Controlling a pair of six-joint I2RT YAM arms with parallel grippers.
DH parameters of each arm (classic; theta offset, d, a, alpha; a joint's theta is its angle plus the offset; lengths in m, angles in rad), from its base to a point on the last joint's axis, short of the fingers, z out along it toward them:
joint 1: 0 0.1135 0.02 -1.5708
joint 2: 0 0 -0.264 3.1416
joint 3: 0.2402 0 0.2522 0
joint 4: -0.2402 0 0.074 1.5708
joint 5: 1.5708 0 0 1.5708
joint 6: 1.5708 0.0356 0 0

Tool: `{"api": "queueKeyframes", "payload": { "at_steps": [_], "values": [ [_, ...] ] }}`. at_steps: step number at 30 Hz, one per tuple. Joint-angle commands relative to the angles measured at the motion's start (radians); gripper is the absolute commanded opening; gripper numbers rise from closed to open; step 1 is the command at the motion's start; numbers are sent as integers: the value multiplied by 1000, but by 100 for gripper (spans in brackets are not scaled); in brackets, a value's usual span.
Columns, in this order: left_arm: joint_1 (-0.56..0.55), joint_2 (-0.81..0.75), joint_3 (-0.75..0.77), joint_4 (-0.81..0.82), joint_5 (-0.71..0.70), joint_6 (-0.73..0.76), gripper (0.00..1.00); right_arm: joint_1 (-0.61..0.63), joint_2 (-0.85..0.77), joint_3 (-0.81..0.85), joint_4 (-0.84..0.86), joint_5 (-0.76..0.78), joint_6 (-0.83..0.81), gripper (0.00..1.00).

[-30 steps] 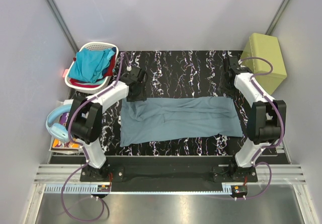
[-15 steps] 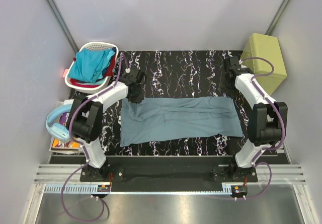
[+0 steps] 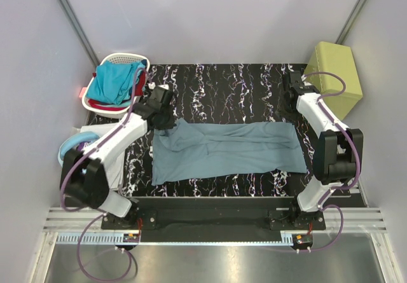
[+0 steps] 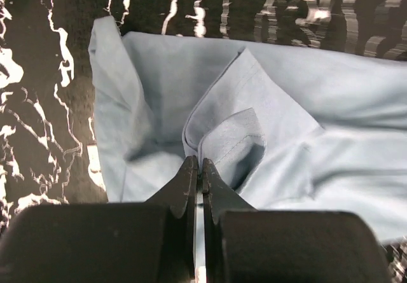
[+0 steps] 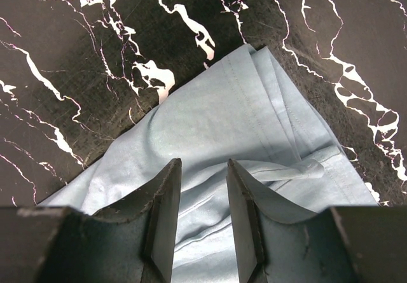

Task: Fold and stack the t-shirts
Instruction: Fold the other side of the tshirt into a rectangle

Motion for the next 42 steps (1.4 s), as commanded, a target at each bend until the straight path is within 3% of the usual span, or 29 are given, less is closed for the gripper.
{"api": "queueKeyframes", "payload": {
  "at_steps": [1, 11, 24, 29, 32, 33, 34, 39, 42],
  "values": [
    [-21, -131, -62, -48, -17, -28, 0, 16, -9, 12, 22, 1, 6, 42],
    [-113, -217, -236, -88, 0, -97, 0, 25, 3, 17, 22, 1, 10, 42],
    [-198, -210, -328, -224, 30, -172, 4, 48, -29, -11, 12, 18, 14, 42],
    [-225, -197, -326, -277, 66, -195, 27, 51, -4, 18, -74, 85, 17, 45],
    [-238, -216, -307, -280, 35, -198, 62, 52, -9, 31, -84, 90, 25, 48],
    [-241, -229, -300, -280, 18, -206, 90, 51, -15, 32, -81, 87, 23, 50],
    [-242, -264, -284, -272, -18, -206, 99, 51, -23, 29, -65, 82, 22, 50],
    [-238, -312, -218, -196, -112, -137, 99, 51, -32, 20, -41, 41, 0, 51],
    [-213, -225, -141, -133, -115, -97, 99, 51, -10, 12, -35, 12, 8, 49]
  ]
}}
